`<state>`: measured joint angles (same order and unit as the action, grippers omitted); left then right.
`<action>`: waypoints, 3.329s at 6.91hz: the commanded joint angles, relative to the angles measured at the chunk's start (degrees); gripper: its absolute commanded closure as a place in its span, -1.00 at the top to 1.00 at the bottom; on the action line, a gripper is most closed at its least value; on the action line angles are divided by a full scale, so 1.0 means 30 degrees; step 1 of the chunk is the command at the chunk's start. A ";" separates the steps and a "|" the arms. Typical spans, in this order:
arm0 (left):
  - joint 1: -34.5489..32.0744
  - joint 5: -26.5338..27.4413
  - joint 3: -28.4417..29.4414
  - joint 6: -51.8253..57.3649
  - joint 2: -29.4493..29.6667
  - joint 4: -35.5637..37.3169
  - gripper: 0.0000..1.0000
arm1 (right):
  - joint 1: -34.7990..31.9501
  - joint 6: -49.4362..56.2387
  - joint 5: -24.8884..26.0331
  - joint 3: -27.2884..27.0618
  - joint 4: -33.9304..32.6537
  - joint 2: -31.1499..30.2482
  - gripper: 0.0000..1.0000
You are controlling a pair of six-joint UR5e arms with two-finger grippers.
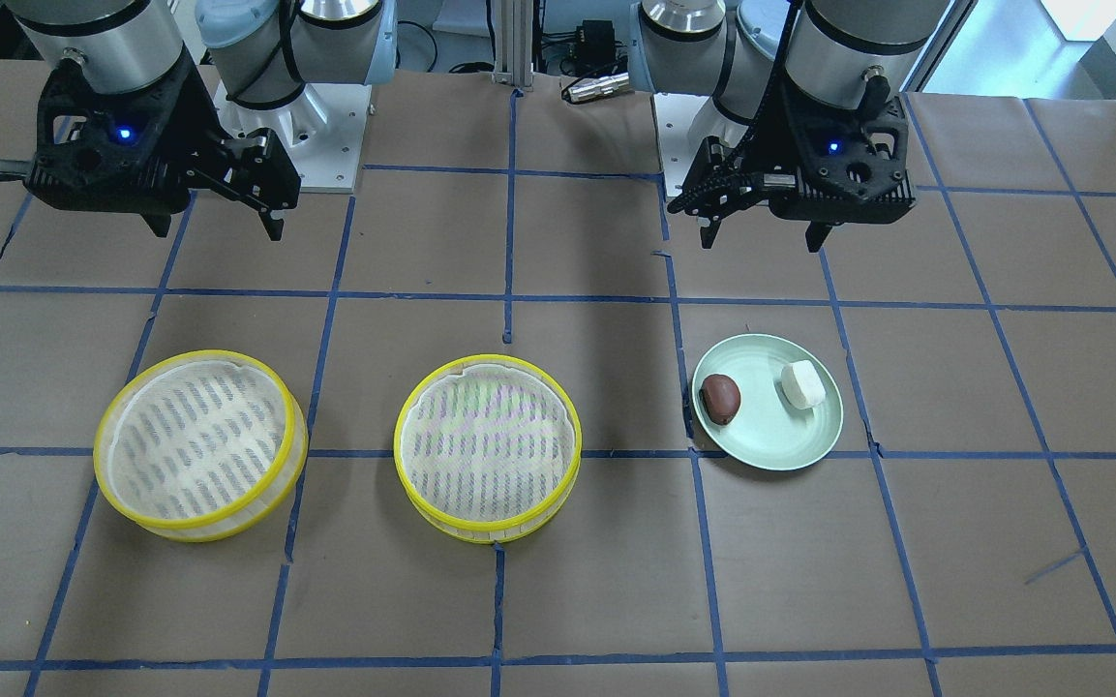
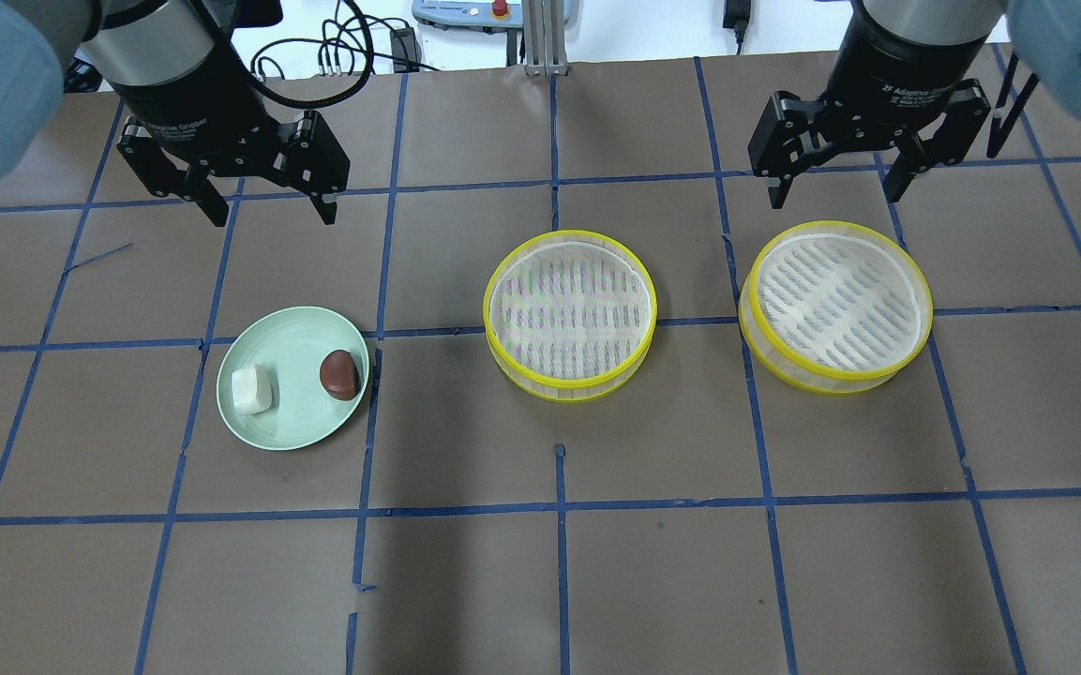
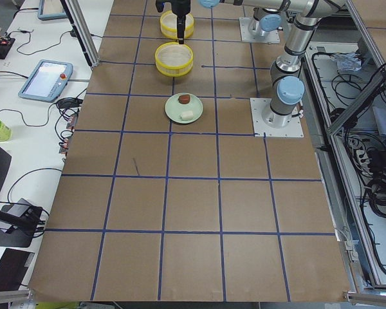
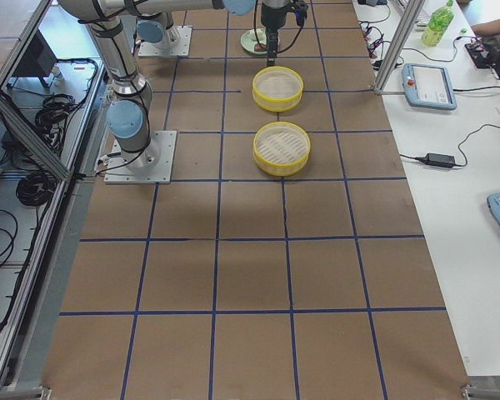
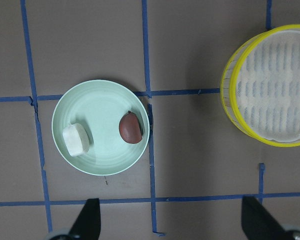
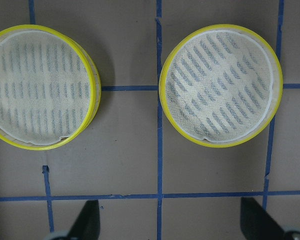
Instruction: Stack buns with steamer
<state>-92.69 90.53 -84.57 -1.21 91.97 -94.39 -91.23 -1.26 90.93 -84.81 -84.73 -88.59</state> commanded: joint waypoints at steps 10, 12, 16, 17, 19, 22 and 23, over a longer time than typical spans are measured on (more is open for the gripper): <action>0.5659 0.0145 -0.6836 0.5752 0.2207 0.4861 0.93 | 0.7285 0.7533 0.0013 -0.3740 -0.7715 0.4326 0.95; 0.6521 0.0231 -0.8482 0.6525 0.4167 0.6959 0.91 | 0.7558 0.8185 0.0043 -0.6172 -1.0777 0.4950 0.96; 0.6551 0.0262 -0.8139 0.6673 0.6228 0.7120 0.01 | 0.7587 0.8243 0.0364 -0.8292 -1.4560 0.6473 0.69; 0.6522 0.0204 -0.7818 0.6644 0.6171 0.6916 -0.51 | 0.7588 0.8243 0.0336 -0.8292 -1.4561 0.6474 0.34; 0.6522 0.0203 -0.7202 0.6644 0.6054 0.6856 -0.88 | 0.7617 0.8301 0.0336 -0.8204 -1.4415 0.6271 -0.07; 0.4453 -0.5244 -0.5035 0.2216 0.5000 0.3784 -0.87 | 0.8085 0.8331 0.0335 -0.8175 -1.4530 0.6240 -0.49; 0.2817 -0.8466 -0.5032 -0.0912 0.5143 0.4040 -0.87 | 0.8086 0.8360 0.0335 -0.8146 -1.4532 0.6240 -0.64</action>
<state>-79.15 76.12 -100.36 6.07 107.44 -81.87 -67.11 23.74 91.92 -109.34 -128.22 -69.84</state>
